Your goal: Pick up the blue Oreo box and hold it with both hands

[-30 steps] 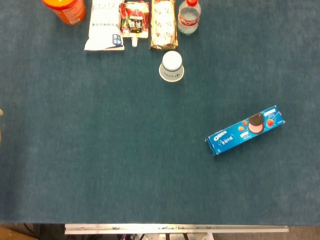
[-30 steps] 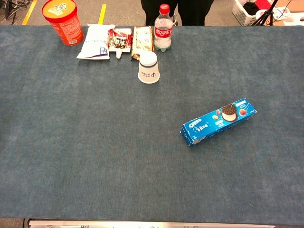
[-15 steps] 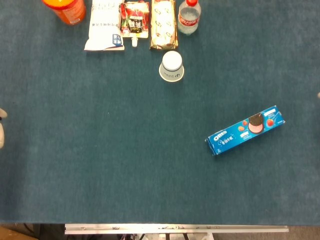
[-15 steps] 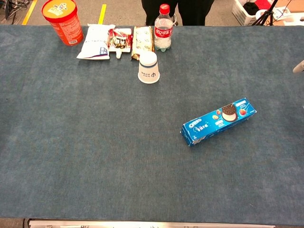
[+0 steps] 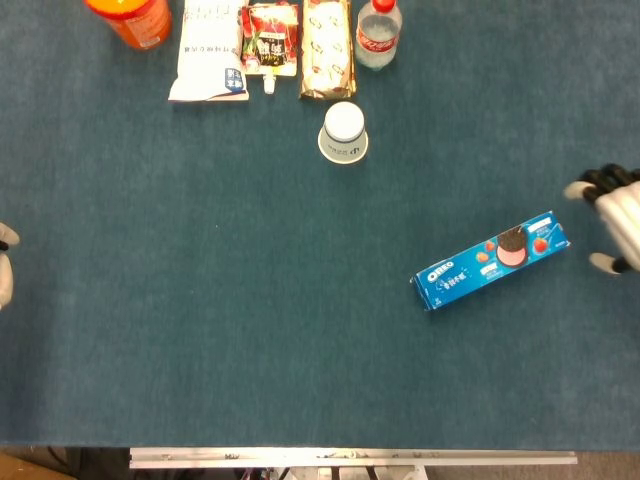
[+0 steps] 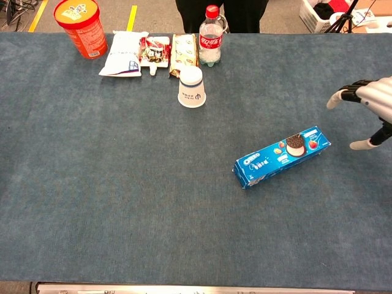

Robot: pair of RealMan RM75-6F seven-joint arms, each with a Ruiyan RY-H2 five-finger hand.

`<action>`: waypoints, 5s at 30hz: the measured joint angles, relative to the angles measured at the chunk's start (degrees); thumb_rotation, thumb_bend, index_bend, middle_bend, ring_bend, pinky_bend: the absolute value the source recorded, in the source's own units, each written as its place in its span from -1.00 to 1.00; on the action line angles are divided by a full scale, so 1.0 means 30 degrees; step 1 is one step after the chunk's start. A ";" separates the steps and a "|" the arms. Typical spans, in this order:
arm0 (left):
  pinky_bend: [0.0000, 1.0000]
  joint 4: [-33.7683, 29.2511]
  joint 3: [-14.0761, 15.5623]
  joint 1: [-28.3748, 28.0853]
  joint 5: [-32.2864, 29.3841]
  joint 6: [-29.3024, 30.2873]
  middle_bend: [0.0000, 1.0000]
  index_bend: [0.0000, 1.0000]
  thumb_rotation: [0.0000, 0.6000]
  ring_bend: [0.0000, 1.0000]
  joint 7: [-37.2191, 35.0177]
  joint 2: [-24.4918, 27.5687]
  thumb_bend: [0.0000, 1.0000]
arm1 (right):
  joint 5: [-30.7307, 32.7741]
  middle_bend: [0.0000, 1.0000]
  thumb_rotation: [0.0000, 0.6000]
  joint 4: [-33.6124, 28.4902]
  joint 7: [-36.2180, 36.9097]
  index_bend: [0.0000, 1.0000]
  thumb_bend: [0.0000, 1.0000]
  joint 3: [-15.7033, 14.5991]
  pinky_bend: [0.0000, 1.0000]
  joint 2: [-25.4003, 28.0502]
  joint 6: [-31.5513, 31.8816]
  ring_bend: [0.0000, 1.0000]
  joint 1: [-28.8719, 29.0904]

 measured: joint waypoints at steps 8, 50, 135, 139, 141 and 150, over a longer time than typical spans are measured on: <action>-0.28 0.0003 0.0120 0.0290 -0.0145 0.0136 -0.08 -0.16 1.00 -0.31 -0.0255 0.0153 0.12 | 0.0494 -0.49 1.00 0.1123 -0.0642 -0.41 -1.00 0.0146 -0.32 -0.1839 -0.1105 -0.61 0.1398; -0.28 0.0476 0.0242 0.0551 -0.0167 -0.0010 -0.07 -0.16 1.00 -0.31 -0.0643 -0.0351 0.12 | 0.2030 -0.16 1.00 0.1979 -0.1082 -0.23 -1.00 -0.1235 -0.32 -0.3327 -0.1587 -0.57 0.2753; -0.78 -0.7418 -0.2300 -0.6849 -0.9863 -0.7074 -1.00 -1.00 1.00 -1.00 0.7516 -0.0004 -0.84 | 0.0130 0.27 1.00 0.1829 0.2827 0.27 -0.77 0.1199 -0.20 -0.3919 0.0010 -0.10 0.4216; -0.78 -0.7389 -0.2762 -0.7386 -1.0437 -0.7125 -1.00 -1.00 1.00 -1.00 0.7112 -0.0429 -0.84 | 0.0520 0.27 1.00 0.1958 0.2409 0.27 -0.77 0.1406 -0.20 -0.4338 -0.0430 -0.10 0.4720; -0.78 -0.7417 -0.3017 -0.7703 -1.0859 -0.7153 -1.00 -1.00 1.00 -1.00 0.6838 -0.0629 -0.84 | 0.0679 0.27 1.00 0.2035 0.2242 0.27 -0.77 0.1518 -0.20 -0.4560 -0.0607 -0.10 0.4965; -0.78 -0.8184 -0.3232 -0.9098 -1.1918 -0.7316 -1.00 -1.00 1.00 -1.00 0.6865 -0.0880 -0.84 | 0.1538 0.28 1.00 0.2545 0.1492 0.27 -0.77 0.2030 -0.20 -0.5741 -0.1485 -0.10 0.6241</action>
